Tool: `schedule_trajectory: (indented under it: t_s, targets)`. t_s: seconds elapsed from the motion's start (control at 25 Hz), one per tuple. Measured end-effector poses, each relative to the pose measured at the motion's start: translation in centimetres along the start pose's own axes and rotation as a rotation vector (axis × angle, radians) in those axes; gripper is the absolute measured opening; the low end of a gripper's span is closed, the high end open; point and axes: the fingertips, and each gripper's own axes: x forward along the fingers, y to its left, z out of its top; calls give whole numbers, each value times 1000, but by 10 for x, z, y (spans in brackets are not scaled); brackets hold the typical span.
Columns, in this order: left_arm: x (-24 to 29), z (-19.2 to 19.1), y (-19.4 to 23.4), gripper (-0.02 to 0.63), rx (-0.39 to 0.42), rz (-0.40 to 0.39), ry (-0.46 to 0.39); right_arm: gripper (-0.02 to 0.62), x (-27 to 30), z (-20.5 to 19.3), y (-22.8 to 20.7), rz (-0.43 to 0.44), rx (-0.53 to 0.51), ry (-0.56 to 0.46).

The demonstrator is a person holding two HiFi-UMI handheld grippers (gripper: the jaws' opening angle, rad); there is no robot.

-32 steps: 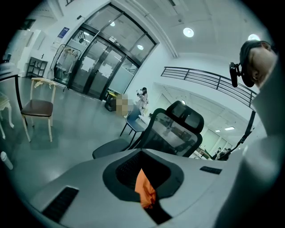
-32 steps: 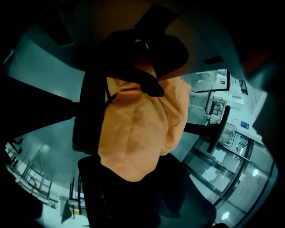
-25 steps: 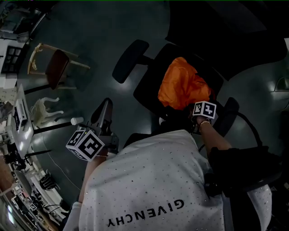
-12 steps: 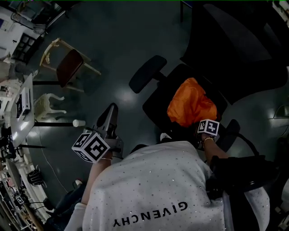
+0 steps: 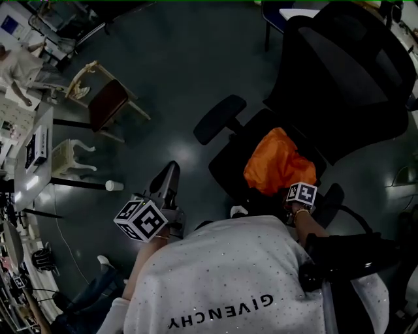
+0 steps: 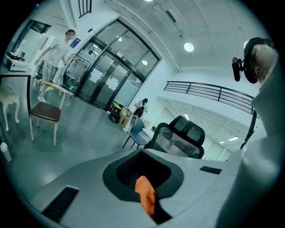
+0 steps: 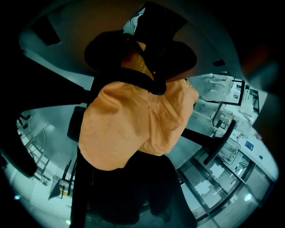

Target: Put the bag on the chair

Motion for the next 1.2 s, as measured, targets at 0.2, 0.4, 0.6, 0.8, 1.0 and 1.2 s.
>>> schedule_trajectory:
  t_s: [0.2, 0.4, 0.6, 0.8, 1.0, 1.2]
  targets:
    - [-6, 1, -2, 2, -7, -6, -13, 300, -13, 10, 0, -7, 62, -54]
    - [-17, -2, -12, 2, -6, -19, -22, 311, -30, 19, -3, 26, 219, -158]
    - [-26, -6, -31, 2, 11, -57, -31, 314, -49, 26, 3, 74, 194, -235]
    - [-44, -2, -34, 2, 12, -84, -57, 311, -75, 30, 18, 96, 173, -328]
    - [-71, -7, -43, 2, 7, -117, -69, 311, -104, 20, 31, 134, 104, -401]
    - [-107, -13, -47, 2, 2, -129, -87, 311, -126, -2, 34, 153, 53, -440]
